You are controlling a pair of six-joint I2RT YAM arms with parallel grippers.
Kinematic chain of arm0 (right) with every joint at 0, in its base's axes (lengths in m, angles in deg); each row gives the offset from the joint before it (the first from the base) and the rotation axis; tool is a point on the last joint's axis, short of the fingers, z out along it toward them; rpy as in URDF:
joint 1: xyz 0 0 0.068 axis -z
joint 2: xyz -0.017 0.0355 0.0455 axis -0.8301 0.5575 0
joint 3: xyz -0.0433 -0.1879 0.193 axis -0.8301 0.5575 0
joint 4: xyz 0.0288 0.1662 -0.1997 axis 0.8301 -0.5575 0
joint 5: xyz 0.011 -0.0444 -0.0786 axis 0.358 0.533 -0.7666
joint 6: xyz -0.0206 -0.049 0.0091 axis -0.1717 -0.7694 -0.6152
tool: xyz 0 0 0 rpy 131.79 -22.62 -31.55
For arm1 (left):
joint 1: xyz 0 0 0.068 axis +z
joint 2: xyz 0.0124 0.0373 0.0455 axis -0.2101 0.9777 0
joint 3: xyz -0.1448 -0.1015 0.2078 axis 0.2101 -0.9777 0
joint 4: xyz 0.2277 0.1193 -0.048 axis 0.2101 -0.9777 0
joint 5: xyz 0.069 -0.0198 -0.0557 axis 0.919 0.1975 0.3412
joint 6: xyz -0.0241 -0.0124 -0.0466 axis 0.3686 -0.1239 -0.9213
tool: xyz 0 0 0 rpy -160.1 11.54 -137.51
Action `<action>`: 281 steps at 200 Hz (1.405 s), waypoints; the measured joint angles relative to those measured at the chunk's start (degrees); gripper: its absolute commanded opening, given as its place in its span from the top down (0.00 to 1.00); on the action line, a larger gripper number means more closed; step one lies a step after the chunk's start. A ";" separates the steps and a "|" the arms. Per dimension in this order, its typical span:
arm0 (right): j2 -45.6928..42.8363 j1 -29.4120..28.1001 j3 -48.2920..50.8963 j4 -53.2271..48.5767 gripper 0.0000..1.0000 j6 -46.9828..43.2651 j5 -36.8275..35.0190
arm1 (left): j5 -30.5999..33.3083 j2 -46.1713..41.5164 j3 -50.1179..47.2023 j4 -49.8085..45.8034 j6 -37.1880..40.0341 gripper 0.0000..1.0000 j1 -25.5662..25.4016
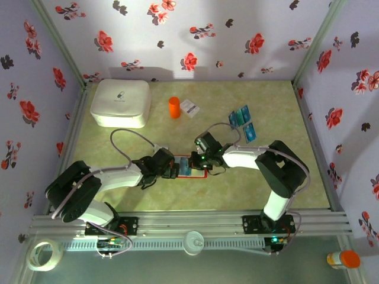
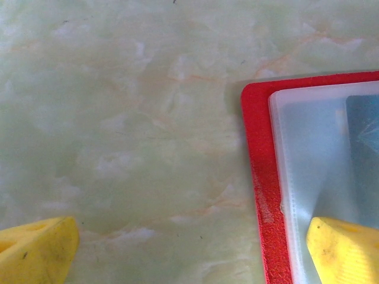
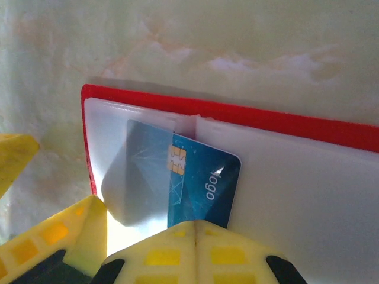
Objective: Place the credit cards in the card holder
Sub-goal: Insert the credit card into the card slot.
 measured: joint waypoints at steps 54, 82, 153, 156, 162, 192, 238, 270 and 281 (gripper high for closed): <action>2.58 -1.99 -2.54 1.18 0.98 0.70 -0.85 | 0.02 -0.15 -0.04 -0.13 0.00 0.00 0.00; 2.67 -2.08 -2.58 1.49 0.98 1.11 -0.87 | 0.00 -0.76 -0.02 -0.94 0.04 0.00 0.11; 0.17 -2.27 -3.08 -1.77 0.96 0.37 -2.40 | -0.02 -2.64 -0.09 -4.09 0.46 0.00 1.99; -0.11 -2.27 -3.19 -2.01 0.96 0.24 -2.45 | -0.02 -2.64 -0.11 -4.09 0.48 0.00 2.01; -0.52 -2.27 -3.39 -2.43 0.96 0.17 -2.62 | -0.02 -2.64 -0.26 -4.00 0.46 0.00 2.05; -1.84 -2.21 -3.85 -3.65 0.96 -0.85 -3.17 | 0.15 -2.64 -1.46 -3.28 0.52 0.00 2.10; -1.84 -2.01 -3.85 -4.81 0.97 -1.31 -3.91 | 0.48 -2.64 -1.81 -2.58 0.52 0.00 2.10; -0.39 -2.01 -3.85 -4.59 0.97 -1.29 -3.87 | 0.61 -2.64 -2.03 -2.19 0.52 0.00 2.10; 0.76 -2.01 -4.02 -4.55 0.97 -1.29 -3.80 | 0.63 -2.64 -2.14 -2.08 0.52 0.00 2.10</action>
